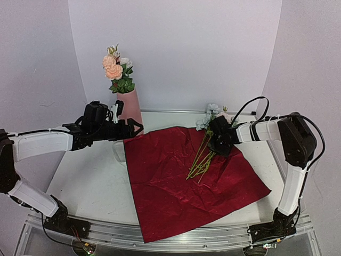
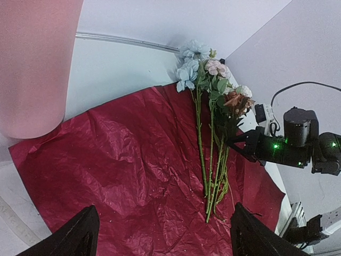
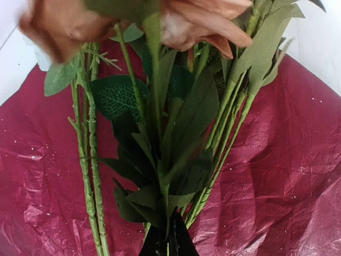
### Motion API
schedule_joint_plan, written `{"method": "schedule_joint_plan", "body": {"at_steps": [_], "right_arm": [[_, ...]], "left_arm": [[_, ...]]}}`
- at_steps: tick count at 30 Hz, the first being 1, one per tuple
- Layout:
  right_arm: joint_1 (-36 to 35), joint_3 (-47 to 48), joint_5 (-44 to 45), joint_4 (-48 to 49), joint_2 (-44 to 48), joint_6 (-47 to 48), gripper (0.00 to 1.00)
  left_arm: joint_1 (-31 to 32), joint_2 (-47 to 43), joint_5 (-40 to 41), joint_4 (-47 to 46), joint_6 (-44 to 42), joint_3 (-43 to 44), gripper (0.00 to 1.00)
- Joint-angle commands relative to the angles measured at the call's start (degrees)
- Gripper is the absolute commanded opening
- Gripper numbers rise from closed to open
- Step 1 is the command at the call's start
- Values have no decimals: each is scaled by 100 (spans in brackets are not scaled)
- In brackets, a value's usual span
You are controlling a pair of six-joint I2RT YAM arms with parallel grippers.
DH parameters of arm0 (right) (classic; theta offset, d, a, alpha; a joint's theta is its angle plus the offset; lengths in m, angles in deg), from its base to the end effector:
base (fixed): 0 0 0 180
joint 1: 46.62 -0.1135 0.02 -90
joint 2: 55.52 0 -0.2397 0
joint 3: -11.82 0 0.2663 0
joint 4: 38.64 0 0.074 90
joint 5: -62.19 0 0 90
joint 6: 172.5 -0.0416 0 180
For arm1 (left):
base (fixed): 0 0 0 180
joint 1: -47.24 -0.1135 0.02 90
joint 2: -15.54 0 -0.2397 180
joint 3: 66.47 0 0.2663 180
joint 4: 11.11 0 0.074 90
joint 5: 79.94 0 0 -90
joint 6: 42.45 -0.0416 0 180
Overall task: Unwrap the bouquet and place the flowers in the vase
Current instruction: Pick up the fake flower from the wrapping paper.
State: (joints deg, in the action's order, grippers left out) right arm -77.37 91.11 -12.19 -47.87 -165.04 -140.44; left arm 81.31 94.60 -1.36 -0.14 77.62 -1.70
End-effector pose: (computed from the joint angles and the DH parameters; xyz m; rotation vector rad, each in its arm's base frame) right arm 0.3652 0.2042 0.1329 0.6791 2.1803 0.5284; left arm 0.2740 -0.1953 0.2341 0.2082 2.1134 -0.8929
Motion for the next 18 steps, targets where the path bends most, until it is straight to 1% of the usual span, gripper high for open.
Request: {"method": "schedule_joint_plan", "body": {"at_steps": [1, 9, 12, 16, 18], "right_arm": [[42, -89, 99, -257, 866, 71, 0], [39, -426, -87, -256, 1805, 239, 0], [41, -439, -422, -208, 2028, 501, 0], [38, -681, -912, 73, 2396, 713, 0], [33, -913, -1084, 179, 2572, 674, 0]], "left_arm": [[90, -139, -145, -294, -36, 268, 87], [240, -312, -266, -331, 92, 207, 87], [350, -324, -344, -415, 193, 191, 87], [719, -107, -518, -642, 316, 287, 87], [951, 88, -527, -657, 311, 432, 87]]}}
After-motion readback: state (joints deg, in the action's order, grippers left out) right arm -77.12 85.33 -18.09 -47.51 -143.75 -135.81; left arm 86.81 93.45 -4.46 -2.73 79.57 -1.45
